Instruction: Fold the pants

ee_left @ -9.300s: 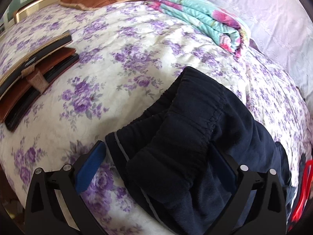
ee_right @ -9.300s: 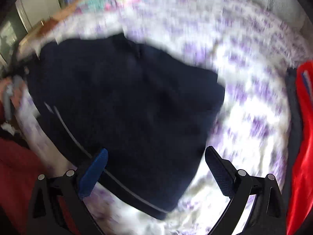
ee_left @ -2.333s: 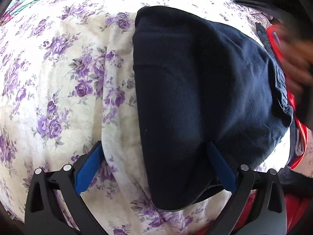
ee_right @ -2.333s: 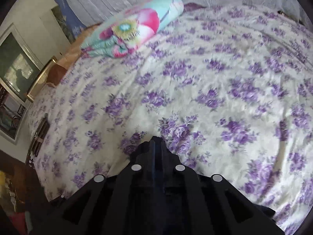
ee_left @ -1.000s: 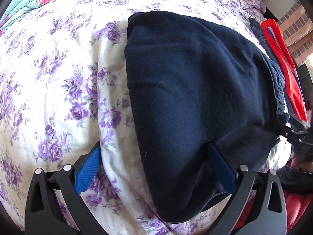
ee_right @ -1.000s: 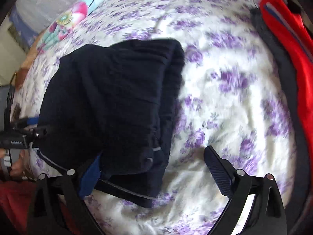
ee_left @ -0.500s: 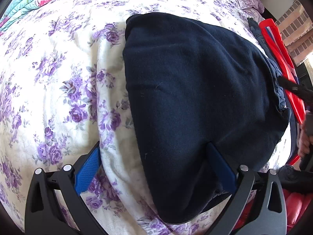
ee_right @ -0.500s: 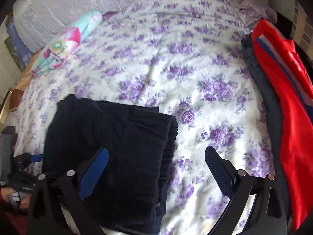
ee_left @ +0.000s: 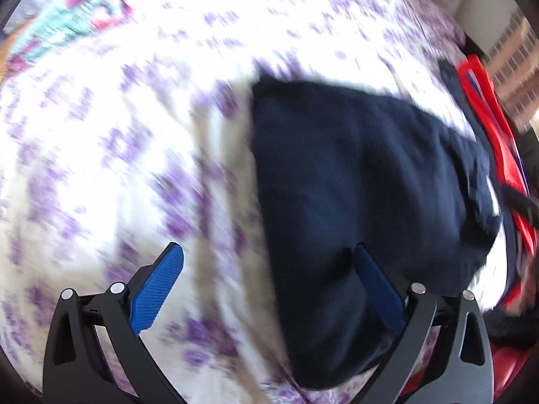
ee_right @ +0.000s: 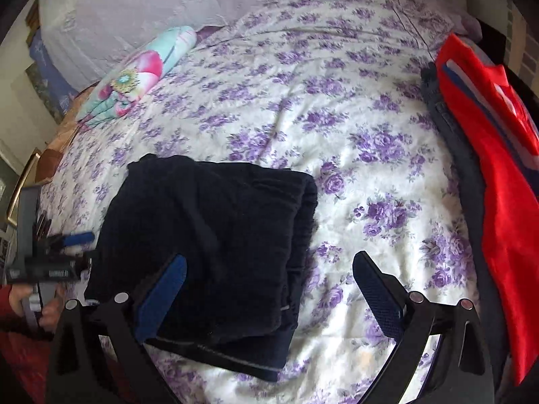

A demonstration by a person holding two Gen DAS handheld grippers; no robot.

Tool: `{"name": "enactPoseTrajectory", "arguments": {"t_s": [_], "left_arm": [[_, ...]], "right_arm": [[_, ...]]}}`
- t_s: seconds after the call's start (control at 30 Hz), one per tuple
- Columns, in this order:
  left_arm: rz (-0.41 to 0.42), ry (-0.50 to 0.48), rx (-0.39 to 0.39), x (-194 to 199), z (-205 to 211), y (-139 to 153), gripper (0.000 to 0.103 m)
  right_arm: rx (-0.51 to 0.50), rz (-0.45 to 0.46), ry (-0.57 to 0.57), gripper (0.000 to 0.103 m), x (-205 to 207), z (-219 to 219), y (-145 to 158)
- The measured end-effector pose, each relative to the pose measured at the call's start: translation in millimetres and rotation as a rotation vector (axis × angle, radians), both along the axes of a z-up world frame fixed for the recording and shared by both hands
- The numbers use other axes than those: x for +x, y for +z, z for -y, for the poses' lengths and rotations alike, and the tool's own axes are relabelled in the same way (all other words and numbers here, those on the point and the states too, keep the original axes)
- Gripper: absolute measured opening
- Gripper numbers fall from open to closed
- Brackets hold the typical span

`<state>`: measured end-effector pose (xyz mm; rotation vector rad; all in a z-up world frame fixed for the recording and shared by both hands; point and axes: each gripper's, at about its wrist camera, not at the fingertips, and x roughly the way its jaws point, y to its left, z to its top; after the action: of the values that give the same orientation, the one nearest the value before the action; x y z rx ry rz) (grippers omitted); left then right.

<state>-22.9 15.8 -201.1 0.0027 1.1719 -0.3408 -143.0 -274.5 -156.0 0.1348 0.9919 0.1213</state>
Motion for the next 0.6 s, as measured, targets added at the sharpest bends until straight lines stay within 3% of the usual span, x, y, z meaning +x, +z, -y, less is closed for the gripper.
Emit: {"name": "enactPoseTrajectory", "arguments": {"t_s": [0.07,0.17,0.2,0.27,0.33,0.43,0.47,0.53,0.6], "left_arm": [[0.015,0.024,-0.065,8,-5,14,0.098],[0.044,0.027,-0.132,24,2,35,0.098],[0.047,-0.004,-0.145,31,12,41,0.098],[0.045,-0.068,-0.149,40,34,46,0.098],[0.057,-0.175,-0.134,46,69,50,0.098],[0.071,-0.298,-0.045,52,118,38,0.098],[0.067,-0.336,0.032,55,134,23,0.098],[0.048,-0.356,0.115,64,147,-7,0.099],[0.036,-0.327,0.048,70,138,-18,0.099]], "right_arm": [[-0.047,0.035,0.052,0.096,-10,-13,6],[-0.033,0.083,0.118,0.077,-18,-31,11],[-0.031,0.087,0.142,0.072,-19,-38,11],[-0.043,0.077,0.206,0.051,-16,-56,6],[-0.062,0.063,0.25,0.041,-15,-73,-1],[-0.091,-0.035,0.285,0.04,-10,-87,-27],[-0.087,-0.079,0.282,0.039,-11,-87,-40],[-0.061,-0.054,0.263,0.039,-17,-83,-40],[-0.06,-0.062,0.262,0.039,-19,-81,-39]]}}
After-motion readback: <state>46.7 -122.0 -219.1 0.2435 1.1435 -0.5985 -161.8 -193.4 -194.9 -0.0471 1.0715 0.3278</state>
